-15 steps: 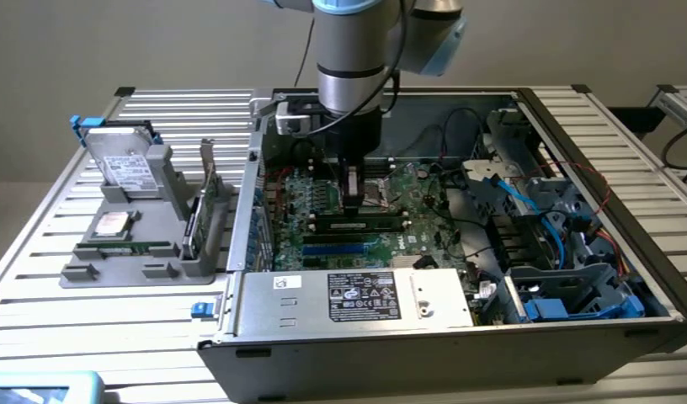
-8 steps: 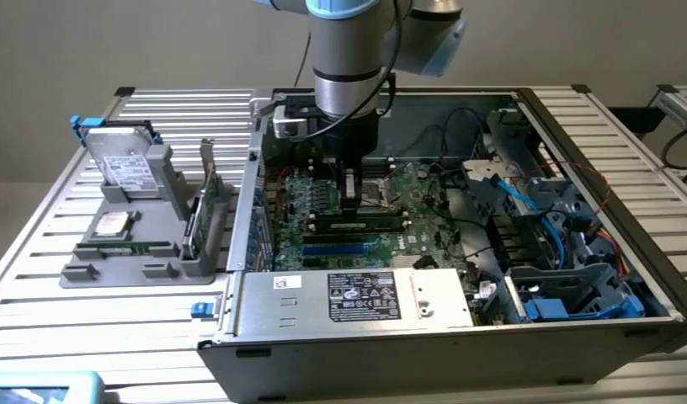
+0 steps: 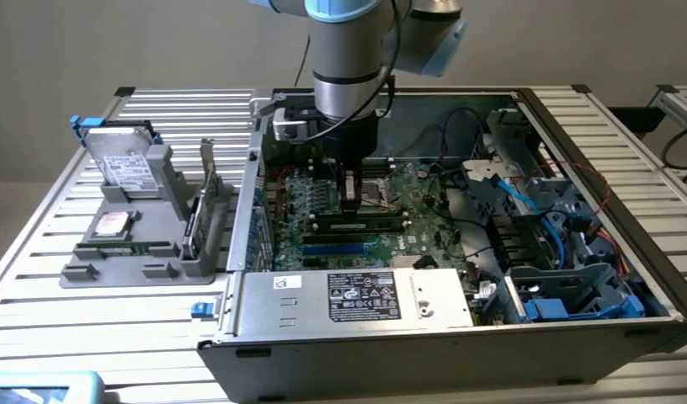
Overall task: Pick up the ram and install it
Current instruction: 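Press down the ram until it locks into place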
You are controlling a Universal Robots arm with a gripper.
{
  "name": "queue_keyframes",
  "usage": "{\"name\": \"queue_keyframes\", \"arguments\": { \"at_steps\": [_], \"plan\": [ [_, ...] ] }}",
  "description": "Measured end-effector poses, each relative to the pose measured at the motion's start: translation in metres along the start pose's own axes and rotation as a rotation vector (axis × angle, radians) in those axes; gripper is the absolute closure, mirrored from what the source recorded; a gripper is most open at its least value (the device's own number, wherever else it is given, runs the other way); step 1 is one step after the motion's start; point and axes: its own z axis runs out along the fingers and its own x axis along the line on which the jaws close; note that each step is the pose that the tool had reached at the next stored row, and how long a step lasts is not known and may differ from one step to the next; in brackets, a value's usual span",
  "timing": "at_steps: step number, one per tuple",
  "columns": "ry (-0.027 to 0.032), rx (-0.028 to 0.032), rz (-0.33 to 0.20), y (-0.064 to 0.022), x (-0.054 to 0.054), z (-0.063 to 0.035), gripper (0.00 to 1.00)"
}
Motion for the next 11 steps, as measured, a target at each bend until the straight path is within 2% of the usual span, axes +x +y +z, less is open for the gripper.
{"name": "queue_keyframes", "arguments": {
  "at_steps": [1,4,9,11],
  "plan": [
    [-0.0009,0.0013,0.0,-0.0003,0.0,-0.0016,0.89],
    [0.0011,-0.0004,0.0,-0.0031,0.001,-0.0139,0.89],
    [0.002,-0.0017,0.0,-0.013,0.001,-0.0191,0.89],
    [0.0023,-0.0051,-0.001,-0.0176,0.001,-0.0199,0.89]
  ]
}}
